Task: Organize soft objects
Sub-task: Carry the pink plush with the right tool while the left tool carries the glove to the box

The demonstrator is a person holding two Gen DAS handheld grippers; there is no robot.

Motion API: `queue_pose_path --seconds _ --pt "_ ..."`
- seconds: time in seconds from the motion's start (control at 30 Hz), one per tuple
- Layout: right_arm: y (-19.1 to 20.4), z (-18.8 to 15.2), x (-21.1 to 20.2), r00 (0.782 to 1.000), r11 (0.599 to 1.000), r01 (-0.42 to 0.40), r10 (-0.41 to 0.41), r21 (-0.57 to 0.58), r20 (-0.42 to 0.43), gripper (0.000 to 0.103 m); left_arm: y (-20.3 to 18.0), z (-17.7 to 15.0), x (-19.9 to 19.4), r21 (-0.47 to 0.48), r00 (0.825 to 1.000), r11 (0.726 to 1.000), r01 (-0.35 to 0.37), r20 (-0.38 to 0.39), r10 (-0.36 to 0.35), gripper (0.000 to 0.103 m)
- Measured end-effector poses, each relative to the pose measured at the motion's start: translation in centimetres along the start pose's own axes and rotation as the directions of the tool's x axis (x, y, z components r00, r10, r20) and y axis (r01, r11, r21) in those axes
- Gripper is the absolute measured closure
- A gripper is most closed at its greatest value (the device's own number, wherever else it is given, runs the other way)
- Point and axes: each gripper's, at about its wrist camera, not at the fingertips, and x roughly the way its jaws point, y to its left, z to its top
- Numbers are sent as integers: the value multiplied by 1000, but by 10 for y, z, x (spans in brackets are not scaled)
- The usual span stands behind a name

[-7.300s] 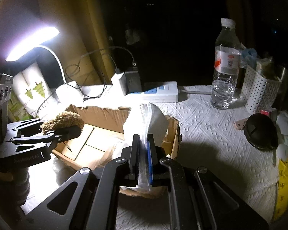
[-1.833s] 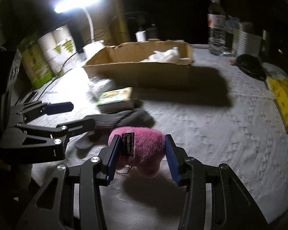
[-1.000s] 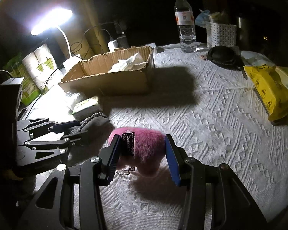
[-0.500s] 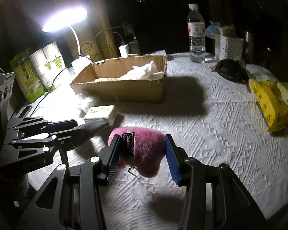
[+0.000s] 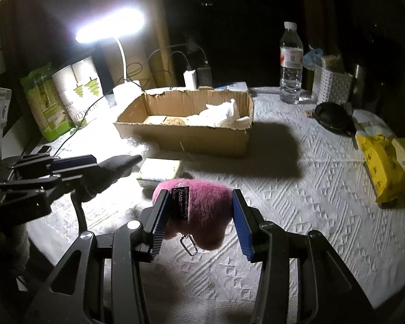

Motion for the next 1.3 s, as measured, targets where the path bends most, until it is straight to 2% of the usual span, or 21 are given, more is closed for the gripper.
queue_pose_path --seconds 0.67,1.3 --pt "16 41 6 999 999 -15 16 -39 31 55 34 36 -26 -27 996 999 -39 84 41 79" --pt "2 89 22 998 999 -12 15 -48 66 55 61 90 -28 -28 984 996 -84 156 88 79"
